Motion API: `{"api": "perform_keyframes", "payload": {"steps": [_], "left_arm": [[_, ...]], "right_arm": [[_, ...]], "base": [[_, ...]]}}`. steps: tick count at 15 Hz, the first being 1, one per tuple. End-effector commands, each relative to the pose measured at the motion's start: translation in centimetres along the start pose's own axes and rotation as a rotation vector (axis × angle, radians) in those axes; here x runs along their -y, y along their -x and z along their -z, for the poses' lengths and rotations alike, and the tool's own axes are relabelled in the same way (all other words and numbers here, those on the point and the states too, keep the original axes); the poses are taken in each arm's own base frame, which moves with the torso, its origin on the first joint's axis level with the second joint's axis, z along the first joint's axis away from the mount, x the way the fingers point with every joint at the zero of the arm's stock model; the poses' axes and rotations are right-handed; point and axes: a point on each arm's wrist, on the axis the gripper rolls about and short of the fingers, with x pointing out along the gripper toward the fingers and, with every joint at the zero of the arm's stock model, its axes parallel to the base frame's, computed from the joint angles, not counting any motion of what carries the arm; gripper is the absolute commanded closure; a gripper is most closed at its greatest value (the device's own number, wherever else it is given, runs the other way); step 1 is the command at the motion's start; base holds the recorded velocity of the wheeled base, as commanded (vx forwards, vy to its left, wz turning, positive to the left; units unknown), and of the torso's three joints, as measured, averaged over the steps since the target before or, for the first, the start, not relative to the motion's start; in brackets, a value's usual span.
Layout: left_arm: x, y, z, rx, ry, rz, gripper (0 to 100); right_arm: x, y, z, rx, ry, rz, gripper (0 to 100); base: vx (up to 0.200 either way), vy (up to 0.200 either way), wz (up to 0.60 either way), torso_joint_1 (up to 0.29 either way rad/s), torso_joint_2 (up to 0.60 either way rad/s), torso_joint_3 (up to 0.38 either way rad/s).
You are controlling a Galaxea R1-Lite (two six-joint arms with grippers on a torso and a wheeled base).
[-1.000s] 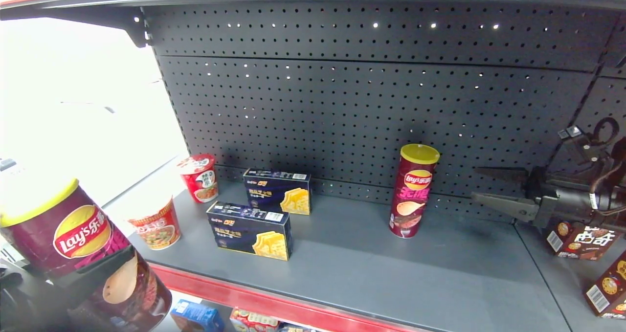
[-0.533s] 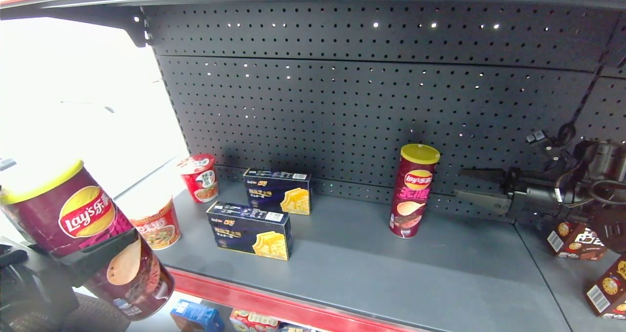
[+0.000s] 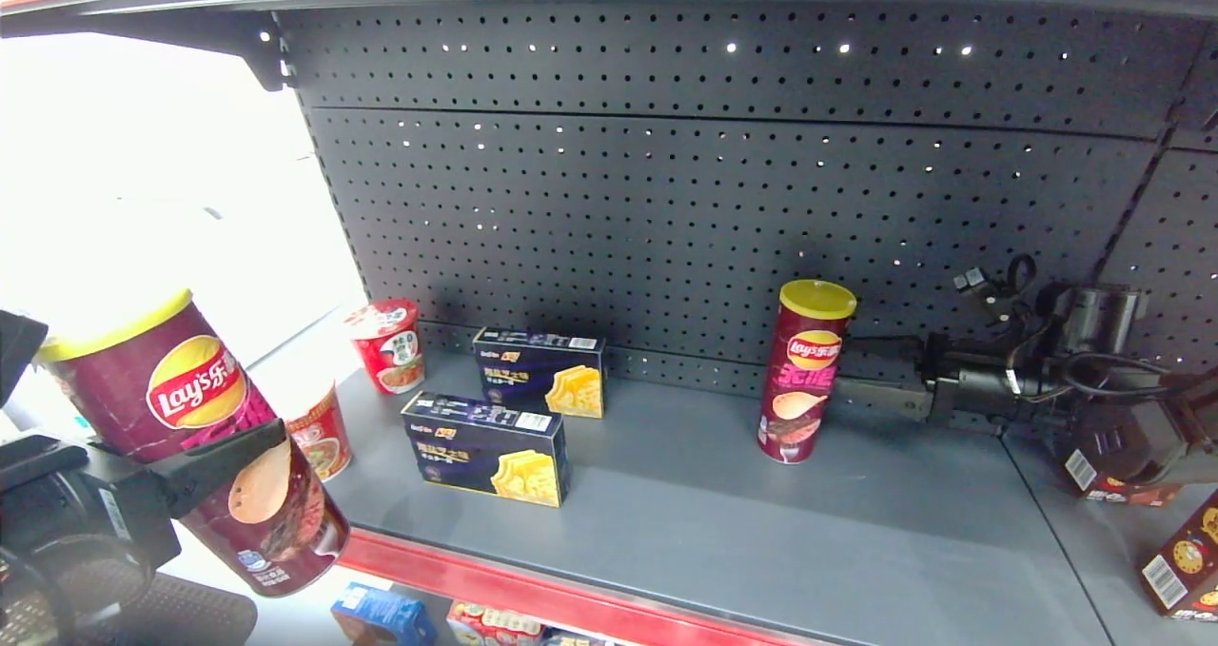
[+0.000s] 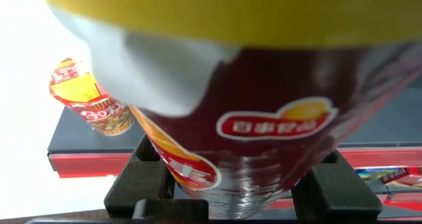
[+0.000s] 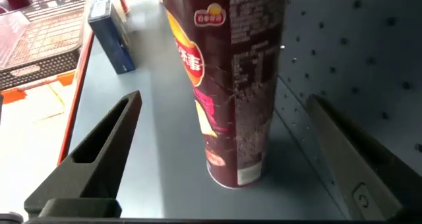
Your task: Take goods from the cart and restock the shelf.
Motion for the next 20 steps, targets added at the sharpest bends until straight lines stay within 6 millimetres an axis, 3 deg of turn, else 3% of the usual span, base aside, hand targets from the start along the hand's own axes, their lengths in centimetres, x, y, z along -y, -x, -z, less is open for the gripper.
{"api": "perform_keyframes", "payload": {"steps": [1, 9, 15, 20], "left_arm": [[-0.1, -0.2, 0.0, -0.007, 0.009, 0.0, 100], [-0.1, -0.5, -0.1, -0.01, 0.02, -0.002, 100], [-0.2, -0.6, 0.0, -0.014, 0.022, -0.007, 100], [-0.2, -0.6, -0.1, -0.014, 0.022, -0.01, 100]], "right_arm": [[0.3, -1.0, 0.7, -0.008, -0.011, -0.021, 0], [0.6, -5.5, 3.4, -0.027, -0.028, -0.116, 0], [1.0, -6.4, 5.8, -0.047, -0.06, -0.125, 0], [1.2, -6.6, 6.7, -0.054, -0.072, -0.126, 0]], "base": [[0.0, 0.0, 0.0, 0.0, 0.0, 0.0], [0.0, 0.0, 0.0, 0.0, 0.0, 0.0], [0.0, 0.0, 0.0, 0.0, 0.0, 0.0], [0.0, 0.0, 0.0, 0.0, 0.0, 0.0]]}}
